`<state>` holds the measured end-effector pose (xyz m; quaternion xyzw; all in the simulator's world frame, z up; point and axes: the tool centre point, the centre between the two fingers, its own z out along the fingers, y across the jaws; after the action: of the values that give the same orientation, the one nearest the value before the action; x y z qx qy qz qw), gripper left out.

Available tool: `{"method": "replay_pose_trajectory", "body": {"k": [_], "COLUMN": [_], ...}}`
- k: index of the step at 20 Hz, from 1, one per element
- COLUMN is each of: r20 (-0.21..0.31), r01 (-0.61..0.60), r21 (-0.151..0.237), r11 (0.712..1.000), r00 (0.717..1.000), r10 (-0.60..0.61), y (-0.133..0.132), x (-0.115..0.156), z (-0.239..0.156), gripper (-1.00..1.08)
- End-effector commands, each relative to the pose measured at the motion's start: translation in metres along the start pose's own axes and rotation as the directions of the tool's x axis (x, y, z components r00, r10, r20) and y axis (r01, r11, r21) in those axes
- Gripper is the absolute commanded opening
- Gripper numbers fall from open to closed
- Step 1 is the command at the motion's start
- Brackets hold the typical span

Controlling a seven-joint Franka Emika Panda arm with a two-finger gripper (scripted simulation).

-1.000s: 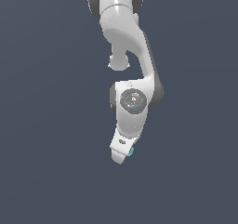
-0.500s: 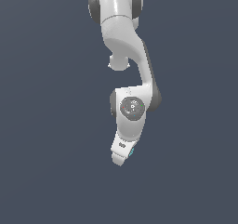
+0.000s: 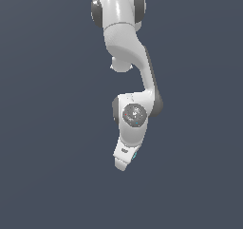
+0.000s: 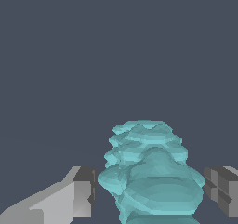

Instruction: Pick up the object and move it to a goal position.

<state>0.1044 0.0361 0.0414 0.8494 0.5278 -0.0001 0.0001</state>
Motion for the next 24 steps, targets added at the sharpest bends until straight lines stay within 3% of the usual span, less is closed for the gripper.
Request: {"method": "replay_pose_trajectory", "body": {"k": [1, 14, 24], "r20": [0.000, 0.000, 0.001], "r01": [0.000, 0.000, 0.000], "r21": [0.000, 0.000, 0.000], "r11": [1.000, 1.000, 1.000], "r00": [1.000, 1.000, 1.000], "r10": [0.000, 0.000, 0.000], "y": [0.000, -0.003, -0.027], "x": [0.000, 0.000, 0.000], "z": [0.000, -0.002, -0.023], "gripper": [-1.00, -1.00, -1.00]}}
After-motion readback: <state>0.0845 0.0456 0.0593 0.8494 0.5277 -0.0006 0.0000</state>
